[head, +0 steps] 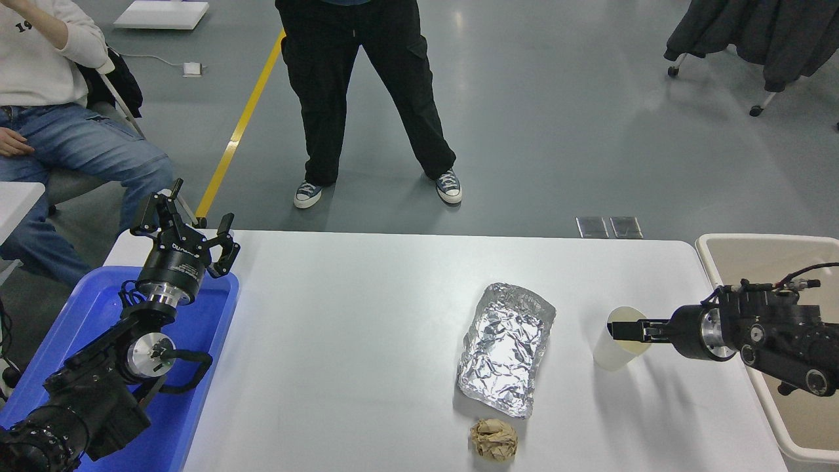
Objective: Dispose of the paper cup in the dustbin
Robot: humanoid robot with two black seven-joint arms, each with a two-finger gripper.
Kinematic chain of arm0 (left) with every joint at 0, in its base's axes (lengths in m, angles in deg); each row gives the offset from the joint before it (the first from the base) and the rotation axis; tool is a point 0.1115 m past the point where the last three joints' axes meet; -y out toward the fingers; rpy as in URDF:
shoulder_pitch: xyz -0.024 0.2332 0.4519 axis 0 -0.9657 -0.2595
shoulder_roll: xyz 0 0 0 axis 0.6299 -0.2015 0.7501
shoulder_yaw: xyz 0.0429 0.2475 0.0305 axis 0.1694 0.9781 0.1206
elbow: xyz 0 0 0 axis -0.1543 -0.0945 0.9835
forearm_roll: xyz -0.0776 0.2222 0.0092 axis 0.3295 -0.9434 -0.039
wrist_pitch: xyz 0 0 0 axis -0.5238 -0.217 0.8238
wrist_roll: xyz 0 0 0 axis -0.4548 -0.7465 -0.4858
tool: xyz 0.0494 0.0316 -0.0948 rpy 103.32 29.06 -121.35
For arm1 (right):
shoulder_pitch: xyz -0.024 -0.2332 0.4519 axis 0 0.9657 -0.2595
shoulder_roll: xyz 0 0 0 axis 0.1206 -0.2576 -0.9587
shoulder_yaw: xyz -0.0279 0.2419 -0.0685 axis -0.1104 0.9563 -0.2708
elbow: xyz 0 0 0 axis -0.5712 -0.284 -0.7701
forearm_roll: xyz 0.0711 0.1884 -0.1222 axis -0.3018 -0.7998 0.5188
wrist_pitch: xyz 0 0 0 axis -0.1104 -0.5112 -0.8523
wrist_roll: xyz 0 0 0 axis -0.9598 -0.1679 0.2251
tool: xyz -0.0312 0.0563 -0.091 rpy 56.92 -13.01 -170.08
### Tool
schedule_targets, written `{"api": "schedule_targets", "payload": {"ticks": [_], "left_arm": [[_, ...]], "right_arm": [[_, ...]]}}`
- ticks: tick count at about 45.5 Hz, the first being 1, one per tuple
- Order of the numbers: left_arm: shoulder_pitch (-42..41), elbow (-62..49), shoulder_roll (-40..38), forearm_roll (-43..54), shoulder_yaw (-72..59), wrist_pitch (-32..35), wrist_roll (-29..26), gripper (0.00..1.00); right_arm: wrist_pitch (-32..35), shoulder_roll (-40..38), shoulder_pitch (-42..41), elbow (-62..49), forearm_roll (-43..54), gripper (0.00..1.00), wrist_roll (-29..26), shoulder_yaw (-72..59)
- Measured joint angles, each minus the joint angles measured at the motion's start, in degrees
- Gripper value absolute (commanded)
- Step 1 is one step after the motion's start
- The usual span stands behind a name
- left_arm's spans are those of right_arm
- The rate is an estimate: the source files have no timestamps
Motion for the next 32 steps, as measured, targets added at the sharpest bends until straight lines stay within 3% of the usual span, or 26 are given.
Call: {"api": "schedule_targets", "payload": {"ticks": [4, 9, 32], "left_arm": [[0.02, 0.00, 0.00, 0.00, 0.00, 0.00, 0.00, 1.00], [0.06, 0.00, 0.00, 0.00, 0.02, 0.00, 0.00, 1.00], [0.06, 0.00, -0.01, 0.00, 0.04, 0.00, 0.00, 1.00]], "right_arm": [[-0.17, 0.27, 0.31, -0.59, 0.00, 0.36, 0.91, -0.29], [-0.29, 0.45, 0.47, -1.00, 0.00, 0.00, 1.51, -0.90], [-0.06, -1.44, 0.16, -0.59, -0.28, 0.00, 2.53, -2.03]]}}
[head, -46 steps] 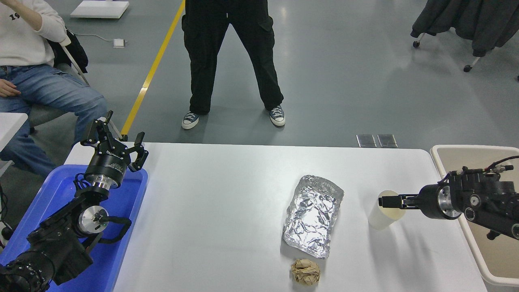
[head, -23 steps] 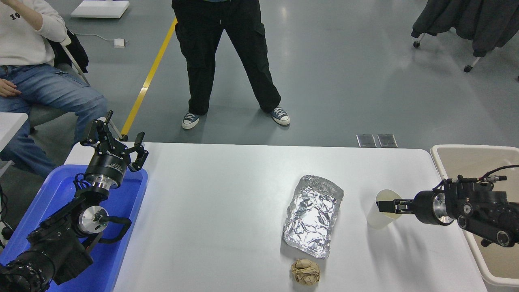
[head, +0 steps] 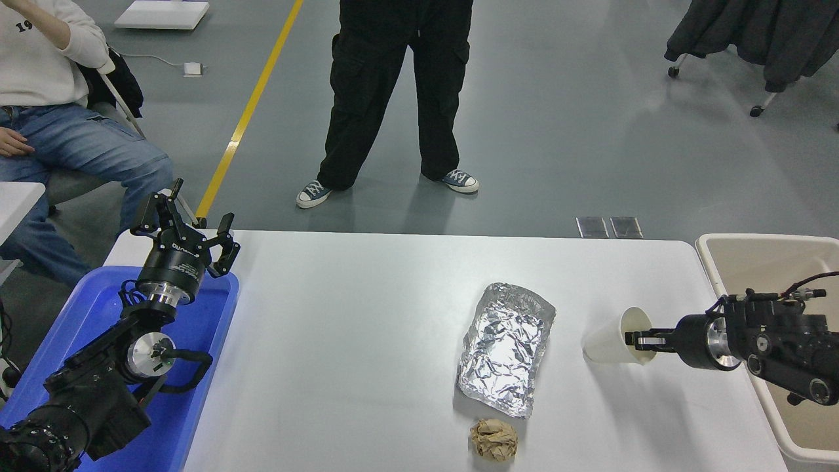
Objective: Dispose of the paper cup in the dustbin
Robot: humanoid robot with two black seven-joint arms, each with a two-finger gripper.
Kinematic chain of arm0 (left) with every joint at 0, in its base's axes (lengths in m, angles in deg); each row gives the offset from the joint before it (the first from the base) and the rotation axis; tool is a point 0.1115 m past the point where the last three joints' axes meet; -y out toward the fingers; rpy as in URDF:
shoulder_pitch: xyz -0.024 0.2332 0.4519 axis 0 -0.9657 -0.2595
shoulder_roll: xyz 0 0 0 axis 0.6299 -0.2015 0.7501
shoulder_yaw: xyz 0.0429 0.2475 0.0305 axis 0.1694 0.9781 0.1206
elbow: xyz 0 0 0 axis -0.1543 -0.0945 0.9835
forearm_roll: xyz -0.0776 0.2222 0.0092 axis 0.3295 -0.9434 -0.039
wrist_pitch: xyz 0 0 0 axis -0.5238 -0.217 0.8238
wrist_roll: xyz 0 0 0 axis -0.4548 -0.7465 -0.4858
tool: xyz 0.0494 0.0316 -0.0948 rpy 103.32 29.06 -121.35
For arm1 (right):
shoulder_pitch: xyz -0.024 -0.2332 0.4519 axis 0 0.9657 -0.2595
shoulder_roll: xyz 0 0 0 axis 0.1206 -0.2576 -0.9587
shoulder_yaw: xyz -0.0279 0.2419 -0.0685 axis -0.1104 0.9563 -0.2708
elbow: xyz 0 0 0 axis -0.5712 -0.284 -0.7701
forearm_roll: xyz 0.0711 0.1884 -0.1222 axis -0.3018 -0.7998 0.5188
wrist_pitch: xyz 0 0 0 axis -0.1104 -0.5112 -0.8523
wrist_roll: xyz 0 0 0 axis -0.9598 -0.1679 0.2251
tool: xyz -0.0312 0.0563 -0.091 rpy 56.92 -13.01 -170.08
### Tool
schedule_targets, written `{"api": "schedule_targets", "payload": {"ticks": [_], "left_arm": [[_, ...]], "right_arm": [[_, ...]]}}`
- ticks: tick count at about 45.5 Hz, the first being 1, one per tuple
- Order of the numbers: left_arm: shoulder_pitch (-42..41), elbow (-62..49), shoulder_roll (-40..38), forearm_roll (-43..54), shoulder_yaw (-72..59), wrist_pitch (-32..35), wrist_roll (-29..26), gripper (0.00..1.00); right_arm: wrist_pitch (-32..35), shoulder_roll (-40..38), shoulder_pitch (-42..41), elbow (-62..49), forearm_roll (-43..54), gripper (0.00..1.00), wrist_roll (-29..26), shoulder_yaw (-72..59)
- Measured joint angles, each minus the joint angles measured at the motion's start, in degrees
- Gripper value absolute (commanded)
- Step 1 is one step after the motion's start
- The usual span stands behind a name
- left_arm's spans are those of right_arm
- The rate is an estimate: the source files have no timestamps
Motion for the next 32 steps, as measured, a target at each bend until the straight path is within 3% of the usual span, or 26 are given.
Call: {"api": "schedule_targets", "payload": {"ticks": [15, 32], "left_arm": [[-0.05, -0.06, 0.02, 0.00, -0.04, 0.00, 0.00, 1.00], [-0.07, -0.08, 0.08, 0.00, -0.06, 0.00, 0.00, 1.00]], "right_arm": [[4.11, -8.86, -4.66, 8.87, -0.16, 0.00, 1.09, -0.01], [15.24, -24.75, -19.29, 22.97, 0.12, 0.00, 1.07, 0.12]]}}
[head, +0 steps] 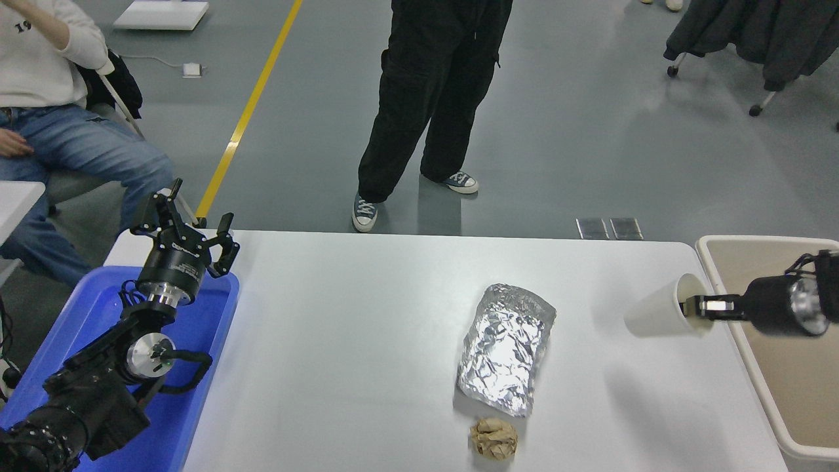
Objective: Dispose of the paper cup in the dustbin
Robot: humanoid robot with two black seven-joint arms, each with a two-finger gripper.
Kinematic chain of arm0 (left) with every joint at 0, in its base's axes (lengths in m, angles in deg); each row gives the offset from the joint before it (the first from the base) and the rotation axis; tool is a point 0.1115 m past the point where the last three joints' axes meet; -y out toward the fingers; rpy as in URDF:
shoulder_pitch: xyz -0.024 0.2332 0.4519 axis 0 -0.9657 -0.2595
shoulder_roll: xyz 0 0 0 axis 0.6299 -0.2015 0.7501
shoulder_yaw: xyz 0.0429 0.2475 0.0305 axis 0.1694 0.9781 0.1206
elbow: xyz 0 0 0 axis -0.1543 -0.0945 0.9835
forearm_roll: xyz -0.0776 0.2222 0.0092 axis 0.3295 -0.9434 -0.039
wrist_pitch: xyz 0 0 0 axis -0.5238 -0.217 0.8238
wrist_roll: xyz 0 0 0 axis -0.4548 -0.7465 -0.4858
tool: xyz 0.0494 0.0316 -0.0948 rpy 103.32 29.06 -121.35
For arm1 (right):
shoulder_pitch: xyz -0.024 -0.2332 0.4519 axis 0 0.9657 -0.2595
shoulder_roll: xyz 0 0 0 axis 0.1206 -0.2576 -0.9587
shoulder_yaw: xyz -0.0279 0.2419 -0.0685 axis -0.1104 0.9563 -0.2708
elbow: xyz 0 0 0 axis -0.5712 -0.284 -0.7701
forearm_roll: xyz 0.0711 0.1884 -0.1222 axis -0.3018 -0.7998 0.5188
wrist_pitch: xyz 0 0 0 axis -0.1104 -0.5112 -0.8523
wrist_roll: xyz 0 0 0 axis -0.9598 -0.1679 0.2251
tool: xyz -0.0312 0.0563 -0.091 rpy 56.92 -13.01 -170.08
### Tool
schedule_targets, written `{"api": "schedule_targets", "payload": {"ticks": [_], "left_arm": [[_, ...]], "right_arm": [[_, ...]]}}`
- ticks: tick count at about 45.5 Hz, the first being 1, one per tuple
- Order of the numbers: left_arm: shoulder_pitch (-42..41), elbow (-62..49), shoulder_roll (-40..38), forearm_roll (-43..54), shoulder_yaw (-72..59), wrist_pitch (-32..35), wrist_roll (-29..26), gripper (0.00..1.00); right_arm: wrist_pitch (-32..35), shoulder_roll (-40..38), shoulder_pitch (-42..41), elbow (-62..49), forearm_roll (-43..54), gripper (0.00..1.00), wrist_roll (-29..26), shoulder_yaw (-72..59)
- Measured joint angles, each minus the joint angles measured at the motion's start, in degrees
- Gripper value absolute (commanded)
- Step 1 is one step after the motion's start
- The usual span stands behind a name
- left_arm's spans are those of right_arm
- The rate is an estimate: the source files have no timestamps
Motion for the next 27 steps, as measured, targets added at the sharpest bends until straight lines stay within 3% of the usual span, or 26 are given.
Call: {"api": "schedule_targets", "payload": {"ticks": [11, 27], "left_arm": [[-0.03, -0.01, 0.00, -0.01, 0.00, 0.00, 0.00, 1.00], [-0.08, -0.02, 0.08, -0.01, 0.00, 0.00, 0.00, 1.00]], "right_arm": [[5.69, -5.89, -8.06, 2.70, 0.34, 0.00, -0.38, 0.09], [7.77, -10.83, -11.08, -3.36, -1.55, 0.00, -0.50, 0.52]]}}
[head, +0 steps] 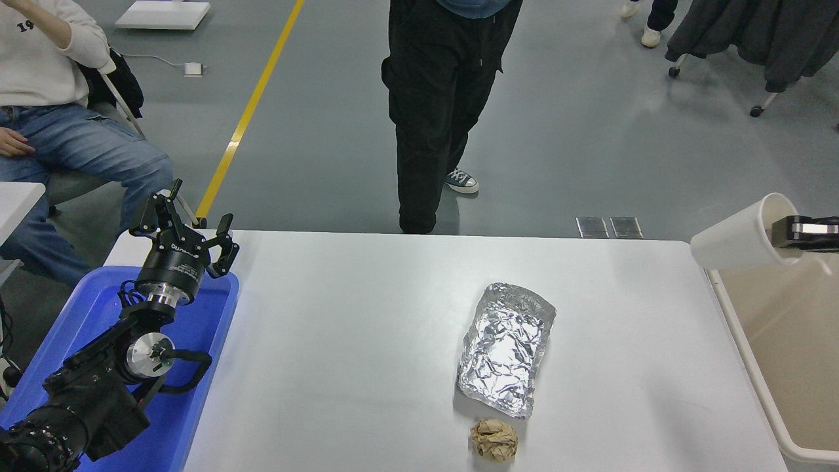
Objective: Dispose of the paper cup in the dustbin
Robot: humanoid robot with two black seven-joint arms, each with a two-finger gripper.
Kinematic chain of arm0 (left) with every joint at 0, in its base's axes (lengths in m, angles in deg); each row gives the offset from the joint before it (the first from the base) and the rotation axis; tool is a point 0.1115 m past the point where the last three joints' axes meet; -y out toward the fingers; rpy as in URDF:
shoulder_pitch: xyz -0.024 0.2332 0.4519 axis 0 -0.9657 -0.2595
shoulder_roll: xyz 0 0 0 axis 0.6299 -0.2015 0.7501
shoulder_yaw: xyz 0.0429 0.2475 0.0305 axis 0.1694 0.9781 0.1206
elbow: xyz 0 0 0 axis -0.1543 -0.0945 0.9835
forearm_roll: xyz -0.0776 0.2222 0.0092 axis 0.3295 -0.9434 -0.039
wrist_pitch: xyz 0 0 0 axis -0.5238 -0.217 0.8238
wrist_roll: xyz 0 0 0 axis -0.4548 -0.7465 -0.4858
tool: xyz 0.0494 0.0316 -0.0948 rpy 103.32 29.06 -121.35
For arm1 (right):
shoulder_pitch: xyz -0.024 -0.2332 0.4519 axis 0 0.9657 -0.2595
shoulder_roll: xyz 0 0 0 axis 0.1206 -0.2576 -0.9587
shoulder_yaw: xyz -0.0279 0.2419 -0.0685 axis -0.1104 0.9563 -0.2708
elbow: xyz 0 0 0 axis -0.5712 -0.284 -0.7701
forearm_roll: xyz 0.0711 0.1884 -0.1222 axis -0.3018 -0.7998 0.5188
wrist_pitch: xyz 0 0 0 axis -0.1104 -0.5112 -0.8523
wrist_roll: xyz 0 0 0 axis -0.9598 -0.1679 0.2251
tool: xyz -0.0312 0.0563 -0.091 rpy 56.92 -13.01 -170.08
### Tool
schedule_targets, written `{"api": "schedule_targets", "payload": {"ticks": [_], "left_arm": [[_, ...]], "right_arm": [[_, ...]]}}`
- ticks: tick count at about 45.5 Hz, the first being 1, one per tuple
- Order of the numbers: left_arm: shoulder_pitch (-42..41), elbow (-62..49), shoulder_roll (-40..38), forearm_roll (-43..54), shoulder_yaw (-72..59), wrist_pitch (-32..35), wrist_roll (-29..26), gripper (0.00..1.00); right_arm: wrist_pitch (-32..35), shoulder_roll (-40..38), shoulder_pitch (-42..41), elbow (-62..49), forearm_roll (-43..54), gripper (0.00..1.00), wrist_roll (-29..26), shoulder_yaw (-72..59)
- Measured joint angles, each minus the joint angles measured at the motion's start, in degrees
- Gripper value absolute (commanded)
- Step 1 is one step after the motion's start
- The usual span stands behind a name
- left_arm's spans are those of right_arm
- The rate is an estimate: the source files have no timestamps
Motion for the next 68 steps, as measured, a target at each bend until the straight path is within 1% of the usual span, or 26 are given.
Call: {"api": "schedule_targets", "payload": {"ticks": [3, 5, 8, 15, 20, 25, 29, 34, 41, 49, 58, 68], "left_arm": [[0.00, 0.00, 0.00, 0.01, 0.00, 0.00, 0.00, 1.00], [0.00, 0.00, 0.01, 0.01, 0.00, 0.00, 0.00, 1.00], [-0.01, -0.02, 0.02, -0.01, 0.00, -0.02, 0.00, 1.00], [-0.01, 0.02, 0.01, 0.01, 0.00, 0.00, 0.00, 1.00], [-0.01, 0.00, 0.00, 0.01, 0.00, 0.00, 0.00, 1.00], [-0.01, 0.01, -0.02, 0.00, 0.00, 0.00, 0.00, 1.00], [-0.01, 0.01, -0.04, 0.00, 0.00, 0.00, 0.00, 1.00], [-0.01, 0.02, -0.05, 0.00, 0.00, 0.00, 0.00, 1.00], [0.00, 0.03, -0.06, 0.00, 0.00, 0.00, 0.00, 1.00], [0.03, 0.04, -0.07, 0.02, 0.00, 0.00, 0.00, 1.00], [0.04, 0.06, -0.07, 0.00, 0.00, 0.00, 0.00, 1.00], [0.05, 0.08, -0.07, 0.00, 0.00, 0.00, 0.00, 1.00]], "right_arm": [[0.12, -0.87, 0.20, -2.66, -2.44, 0.00, 0.06, -0.16], [0.19, -1.36, 1.47, -6.24, -6.50, 0.00, 0.09, -0.32], [0.23, -1.13, 2.84, -8.80, -10.13, 0.00, 0.11, -0.35], [0.19, 1.24, 10.04, -20.46, -25.82, 0.00, 0.04, -0.39], [0.01, 5.11, 16.90, -29.95, -38.79, 0.00, -0.39, -0.30], [-0.12, 9.63, 23.20, -38.50, -49.74, 0.00, -1.82, 0.09], [-0.86, 13.60, 27.74, -44.84, -57.92, 0.00, -4.04, 1.03], [-4.42, 18.33, 32.73, -50.50, -66.33, 0.00, -8.22, 4.02], [-12.31, 23.97, 37.41, -54.48, -72.43, 0.00, -14.37, 11.15], [-21.01, 29.32, 41.30, -56.55, -75.58, 0.00, -19.82, 20.08], [-27.35, 34.51, 44.65, -58.88, -77.07, 0.00, -22.71, 27.83], [-31.31, 39.41, 47.93, -60.97, -77.69, 0.00, -23.90, 35.10]]}}
